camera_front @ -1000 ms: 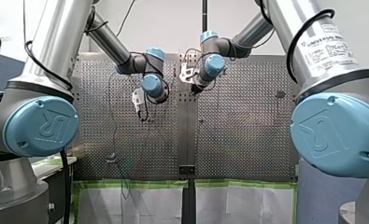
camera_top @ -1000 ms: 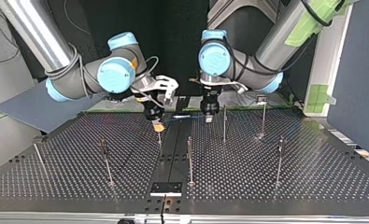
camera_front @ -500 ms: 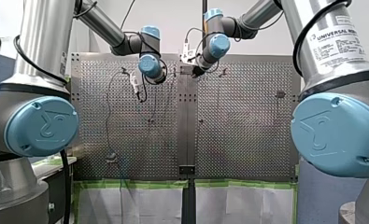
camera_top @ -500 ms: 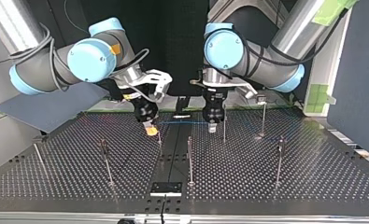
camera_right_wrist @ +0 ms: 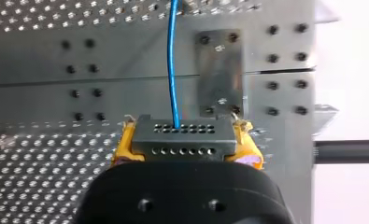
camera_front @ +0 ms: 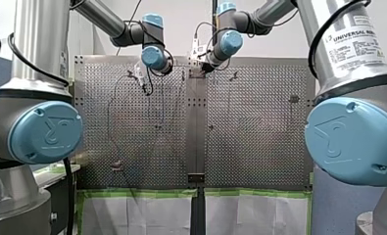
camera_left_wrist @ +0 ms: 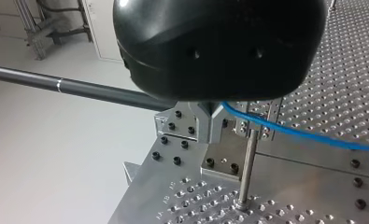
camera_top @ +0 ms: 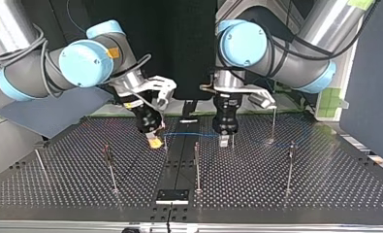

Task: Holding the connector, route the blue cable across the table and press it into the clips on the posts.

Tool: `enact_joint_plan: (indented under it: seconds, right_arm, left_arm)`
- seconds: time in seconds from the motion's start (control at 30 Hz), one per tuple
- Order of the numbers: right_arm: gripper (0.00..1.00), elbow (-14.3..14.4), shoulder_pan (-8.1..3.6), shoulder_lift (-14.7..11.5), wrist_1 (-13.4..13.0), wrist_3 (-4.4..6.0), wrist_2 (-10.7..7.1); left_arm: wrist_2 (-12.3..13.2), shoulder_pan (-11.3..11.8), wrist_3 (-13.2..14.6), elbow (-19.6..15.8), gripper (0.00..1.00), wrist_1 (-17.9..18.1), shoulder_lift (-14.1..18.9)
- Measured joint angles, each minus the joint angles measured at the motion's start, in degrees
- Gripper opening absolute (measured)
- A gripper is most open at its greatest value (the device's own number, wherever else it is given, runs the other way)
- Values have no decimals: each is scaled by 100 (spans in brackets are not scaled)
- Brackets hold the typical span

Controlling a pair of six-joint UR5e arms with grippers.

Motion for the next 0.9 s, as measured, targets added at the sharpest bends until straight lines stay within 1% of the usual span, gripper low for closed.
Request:
enact_joint_plan:
  seconds: [0.1,0.27,0.43,0.6,0.73,0.9]
  right_arm:
    - [0,-5,-32,132,-15,-2,-14]
    - [0,-41,-105,328,-42,23,-120]
    - [0,-131,-190,363,-47,68,-240]
    - [0,-276,-262,371,-48,142,-315]
    - [0,-399,-319,373,-48,221,-422]
    - [0,-460,-375,381,-47,266,-519]
  left_arm:
    - [24,17,1,9,0,48,-31]
    - [210,56,24,111,0,211,-223]
    - [366,107,13,165,0,310,-470]
    - [424,210,11,191,0,310,-688]
    - [430,284,25,209,0,311,-745]
    - [501,325,8,249,0,377,-753]
